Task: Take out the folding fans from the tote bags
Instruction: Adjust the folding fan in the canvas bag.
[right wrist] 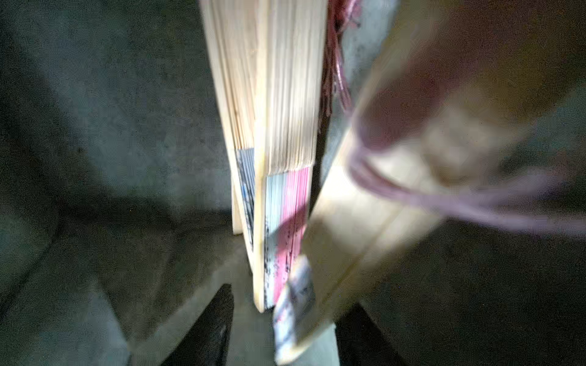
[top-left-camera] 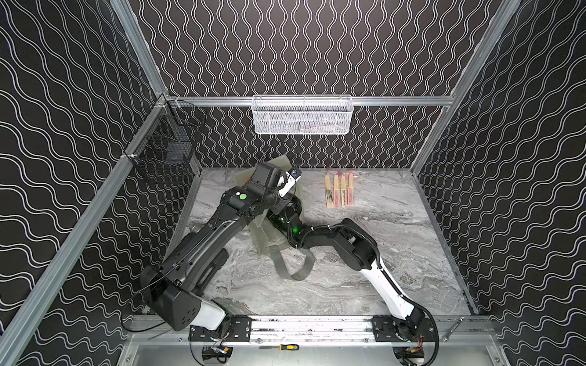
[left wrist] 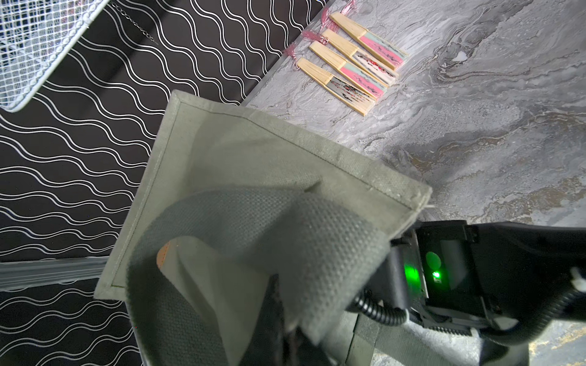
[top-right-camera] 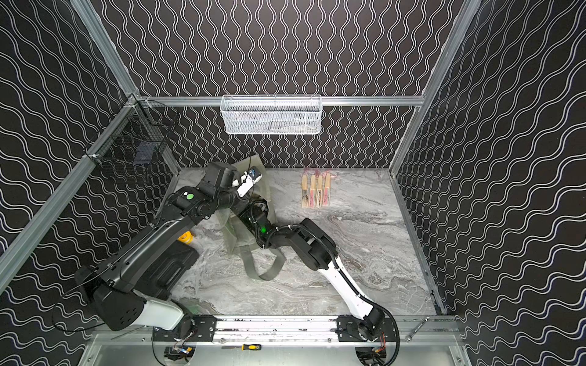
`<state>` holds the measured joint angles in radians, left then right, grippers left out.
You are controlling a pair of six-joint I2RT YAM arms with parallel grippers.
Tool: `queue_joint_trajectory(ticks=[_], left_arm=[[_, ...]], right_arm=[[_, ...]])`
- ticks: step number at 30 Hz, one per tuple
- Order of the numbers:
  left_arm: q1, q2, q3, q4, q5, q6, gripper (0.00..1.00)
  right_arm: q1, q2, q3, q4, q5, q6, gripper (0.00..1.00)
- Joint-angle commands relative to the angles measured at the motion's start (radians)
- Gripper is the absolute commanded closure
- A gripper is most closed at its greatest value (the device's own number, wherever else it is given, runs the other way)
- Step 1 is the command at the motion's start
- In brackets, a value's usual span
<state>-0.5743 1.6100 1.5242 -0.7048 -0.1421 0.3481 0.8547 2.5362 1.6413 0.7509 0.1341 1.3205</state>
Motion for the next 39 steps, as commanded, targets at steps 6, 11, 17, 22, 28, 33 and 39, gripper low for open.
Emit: queue_joint_trajectory(ticks=[6,11,17,22,28,33,39], left_arm=[[-0.001,0.0,0.009,0.051,0.017,0.011,1.0],[0.0,-0.003,0.008,0.051,0.017,0.011,1.0],[0.001,-0.002,0.009,0.052,0.017,0.011,1.0],[0.0,-0.002,0.007,0.053,0.014,0.012,1.0],[-0.001,-0.004,0.008,0.052,0.013,0.012,1.0],[0.0,0.0,0.007,0.052,0.013,0.011,1.0],[0.0,-0.001,0.007,0.052,0.01,0.014,1.0]], right_arm=[[-0.011,0.064,0.091,-0.02,-0.055,0.071,0.6],[-0.014,0.08,0.1,-0.005,-0.063,0.088,0.68],[-0.019,0.078,0.101,-0.004,-0.077,0.085,0.78],[-0.018,0.042,0.08,0.001,-0.11,0.057,0.82],[-0.017,-0.045,0.0,-0.016,-0.117,-0.03,0.86],[-0.017,-0.106,-0.058,-0.022,-0.119,-0.108,0.9],[-0.016,-0.19,-0.137,-0.048,-0.137,-0.201,0.92]])
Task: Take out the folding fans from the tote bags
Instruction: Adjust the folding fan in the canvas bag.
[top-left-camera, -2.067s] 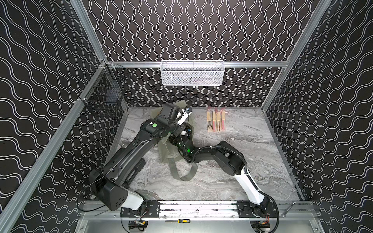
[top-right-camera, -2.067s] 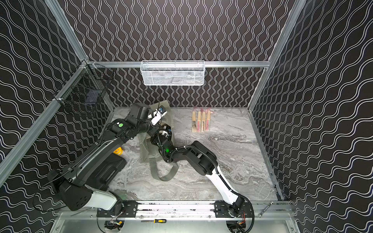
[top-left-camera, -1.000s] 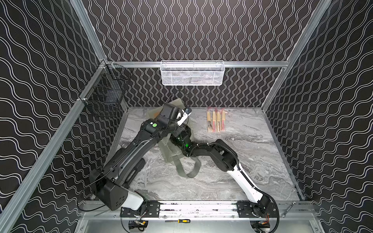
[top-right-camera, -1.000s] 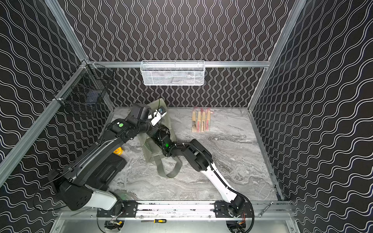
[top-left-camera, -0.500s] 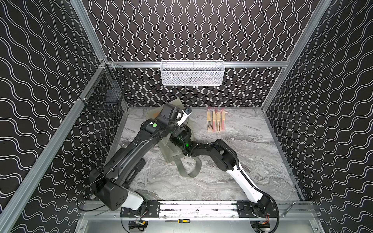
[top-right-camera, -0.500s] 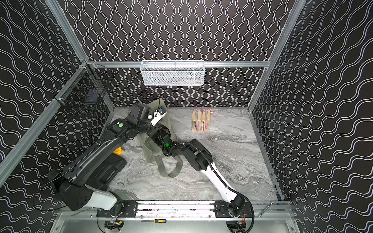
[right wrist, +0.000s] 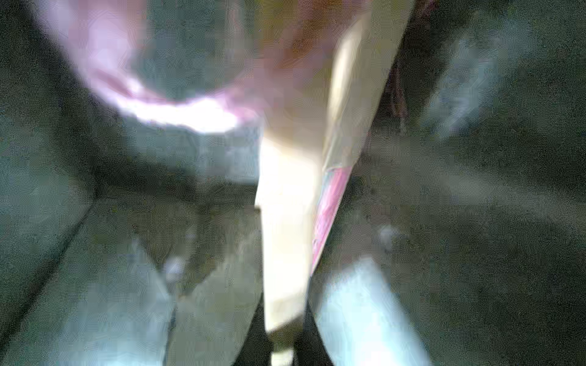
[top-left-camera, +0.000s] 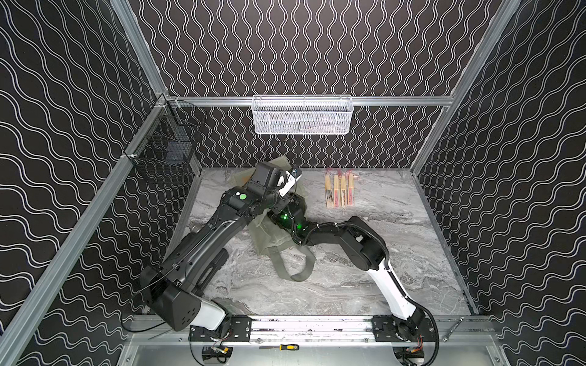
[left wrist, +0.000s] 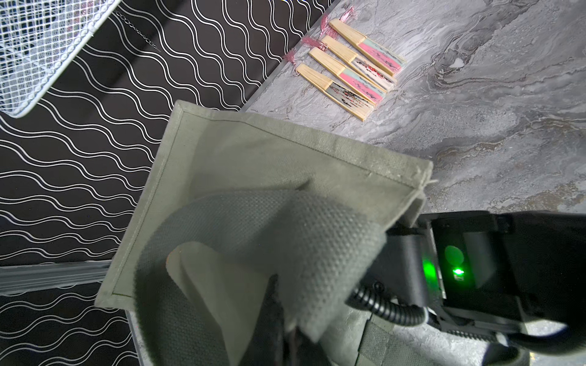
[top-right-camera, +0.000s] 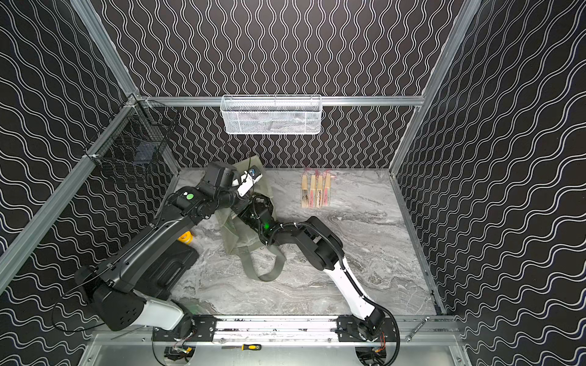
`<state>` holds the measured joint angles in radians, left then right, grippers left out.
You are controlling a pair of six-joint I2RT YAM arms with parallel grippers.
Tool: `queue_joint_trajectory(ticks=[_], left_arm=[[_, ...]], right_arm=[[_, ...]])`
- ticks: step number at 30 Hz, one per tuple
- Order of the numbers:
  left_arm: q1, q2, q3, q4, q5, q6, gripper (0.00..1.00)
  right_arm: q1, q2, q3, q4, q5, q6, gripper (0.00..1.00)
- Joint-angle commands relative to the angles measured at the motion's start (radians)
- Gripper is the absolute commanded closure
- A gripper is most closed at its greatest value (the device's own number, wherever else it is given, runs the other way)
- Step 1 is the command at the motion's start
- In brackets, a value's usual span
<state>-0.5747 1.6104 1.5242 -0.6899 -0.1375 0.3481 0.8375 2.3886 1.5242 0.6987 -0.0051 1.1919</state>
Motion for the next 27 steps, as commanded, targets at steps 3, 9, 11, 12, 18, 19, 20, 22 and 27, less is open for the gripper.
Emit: queue_joint_trajectory(ticks=[3,9,11,12,18,19,20,22,27], left_arm=[[0.001,-0.004,0.006,0.039,0.006,0.014,1.0],[0.0,0.0,0.007,0.037,0.008,0.014,1.0],[0.001,-0.001,0.007,0.036,0.008,0.014,1.0],[0.001,-0.003,0.007,0.037,0.008,0.013,1.0],[0.001,0.0,0.007,0.038,0.008,0.013,1.0],[0.001,0.0,0.007,0.037,0.008,0.014,1.0],[0.0,0.0,0.007,0.037,0.007,0.013,1.0],[0.001,0.002,0.007,0.036,0.007,0.012,1.0],[0.0,0.005,0.007,0.036,0.007,0.014,1.0]], right_arm=[[0.001,-0.099,-0.06,-0.043,-0.001,-0.154,0.92],[-0.004,-0.188,-0.148,-0.091,-0.021,-0.25,0.92],[-0.003,-0.206,-0.153,-0.119,-0.038,-0.287,0.92],[-0.003,-0.215,-0.161,-0.13,-0.042,-0.299,0.92],[-0.006,-0.278,-0.254,-0.111,-0.021,-0.349,0.92],[-0.01,-0.289,-0.266,-0.11,-0.027,-0.368,0.92],[-0.011,-0.302,-0.272,-0.117,-0.03,-0.385,0.92],[-0.011,-0.326,-0.279,-0.145,-0.053,-0.431,0.91],[-0.011,-0.377,-0.289,-0.229,-0.142,-0.5,0.9]])
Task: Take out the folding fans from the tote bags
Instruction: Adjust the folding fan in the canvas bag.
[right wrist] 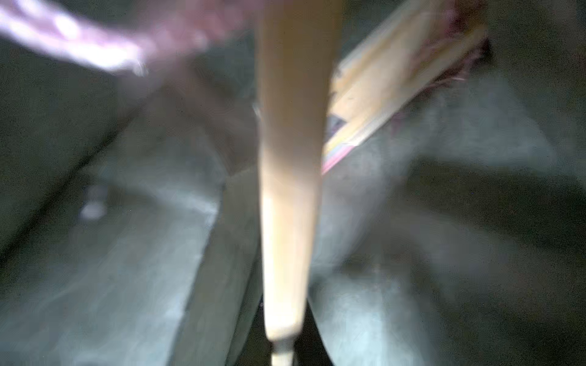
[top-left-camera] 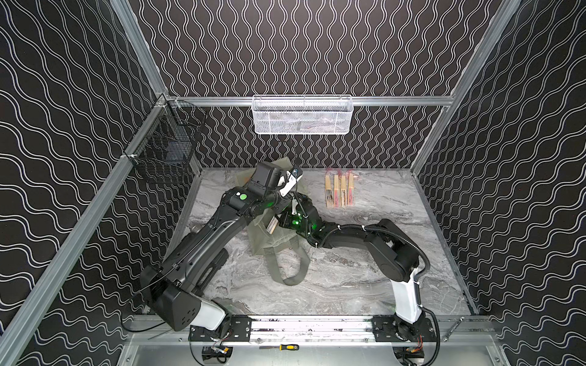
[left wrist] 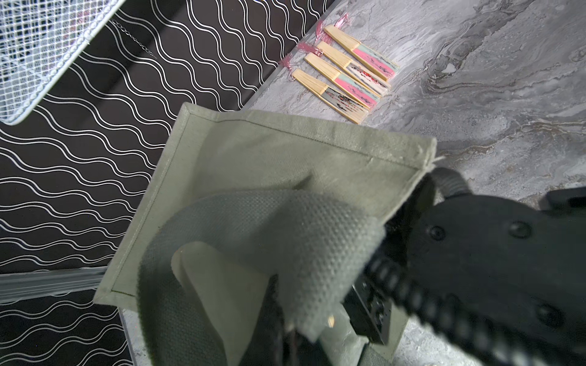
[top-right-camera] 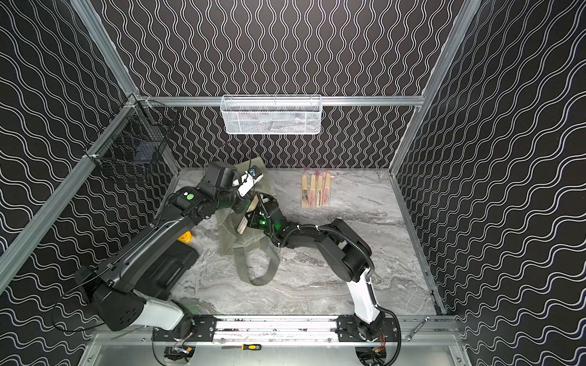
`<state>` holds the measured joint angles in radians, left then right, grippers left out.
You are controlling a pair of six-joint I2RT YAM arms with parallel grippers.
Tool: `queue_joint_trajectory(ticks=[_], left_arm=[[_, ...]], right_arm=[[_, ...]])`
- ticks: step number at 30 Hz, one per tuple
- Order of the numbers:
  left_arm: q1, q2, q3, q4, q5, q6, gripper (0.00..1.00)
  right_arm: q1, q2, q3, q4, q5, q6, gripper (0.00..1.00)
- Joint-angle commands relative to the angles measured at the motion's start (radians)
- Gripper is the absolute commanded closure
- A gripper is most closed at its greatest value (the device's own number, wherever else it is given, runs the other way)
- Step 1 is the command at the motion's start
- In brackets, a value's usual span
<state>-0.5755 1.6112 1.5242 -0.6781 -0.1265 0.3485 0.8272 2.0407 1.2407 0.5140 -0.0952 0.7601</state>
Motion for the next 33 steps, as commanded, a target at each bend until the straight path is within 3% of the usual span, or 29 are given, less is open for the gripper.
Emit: queue_joint_trajectory(ticks=[1,10,19,33], left_arm=[[0.001,0.006,0.008,0.023,-0.004,0.013,1.0],[0.001,0.01,0.008,0.022,-0.003,0.012,1.0],[0.0,0.013,0.008,0.021,-0.002,0.012,1.0],[-0.004,0.017,0.009,0.022,-0.002,0.013,1.0]], right_arm=[[0.0,-0.038,-0.007,-0.064,-0.072,-0.076,0.9],[-0.001,-0.036,0.05,-0.298,-0.274,-0.141,0.89],[0.001,0.102,0.271,-0.616,-0.275,-0.232,0.88],[0.015,0.24,0.372,-0.615,-0.258,-0.176,0.76]])
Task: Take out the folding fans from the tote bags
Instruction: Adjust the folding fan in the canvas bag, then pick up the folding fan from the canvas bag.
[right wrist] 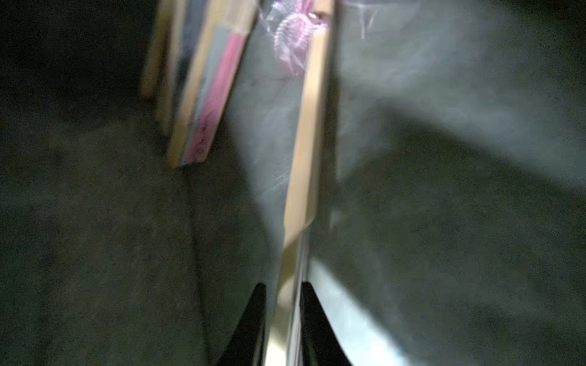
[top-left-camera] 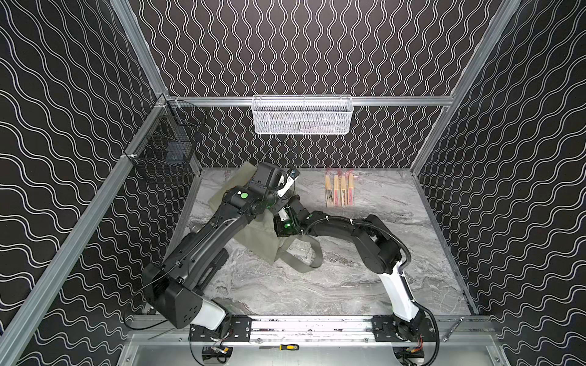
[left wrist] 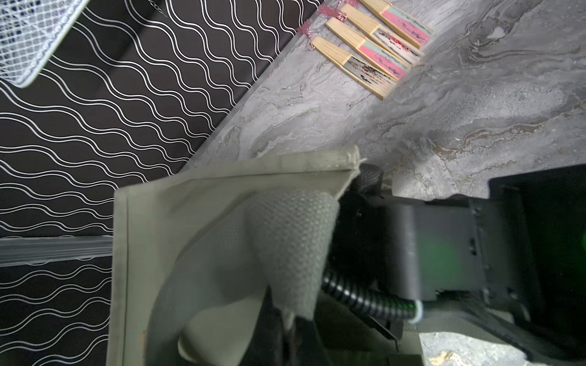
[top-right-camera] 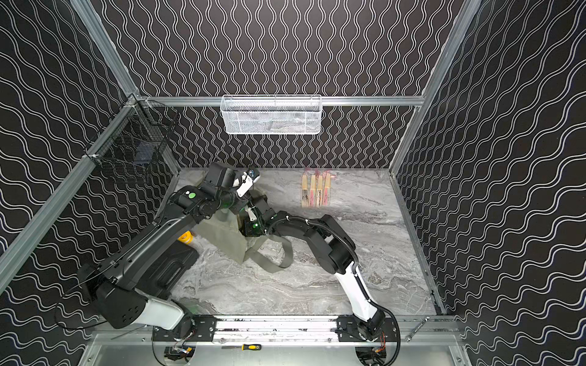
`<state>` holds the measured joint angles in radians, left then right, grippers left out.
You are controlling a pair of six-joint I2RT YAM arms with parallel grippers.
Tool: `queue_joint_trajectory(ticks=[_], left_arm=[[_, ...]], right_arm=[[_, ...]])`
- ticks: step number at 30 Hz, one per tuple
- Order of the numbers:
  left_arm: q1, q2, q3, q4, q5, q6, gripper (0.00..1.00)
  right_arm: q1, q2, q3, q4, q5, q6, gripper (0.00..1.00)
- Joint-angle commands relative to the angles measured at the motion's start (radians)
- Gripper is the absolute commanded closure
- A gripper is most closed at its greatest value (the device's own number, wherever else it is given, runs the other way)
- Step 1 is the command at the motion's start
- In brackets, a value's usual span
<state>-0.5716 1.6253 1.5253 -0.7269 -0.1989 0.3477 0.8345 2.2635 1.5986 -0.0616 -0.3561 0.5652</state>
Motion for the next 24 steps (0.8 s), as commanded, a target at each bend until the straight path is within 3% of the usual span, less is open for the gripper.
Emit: queue_joint_trajectory(ticks=[1,10,17,24], left_arm=[[-0.007,0.002,0.007,0.07,0.07,0.013,1.0],[-0.008,0.003,0.007,0.07,0.07,0.014,1.0],[-0.008,0.002,0.006,0.071,0.069,0.014,1.0],[-0.007,-0.002,0.0,0.076,0.065,0.02,1.0]], right_arm=[[0.011,0.021,0.015,-0.043,0.005,0.018,0.76],[0.041,0.014,0.007,-0.111,0.073,-0.022,0.75],[0.046,-0.057,-0.085,-0.035,0.043,-0.012,0.88],[0.044,-0.174,-0.138,-0.043,0.08,-0.038,0.92]])
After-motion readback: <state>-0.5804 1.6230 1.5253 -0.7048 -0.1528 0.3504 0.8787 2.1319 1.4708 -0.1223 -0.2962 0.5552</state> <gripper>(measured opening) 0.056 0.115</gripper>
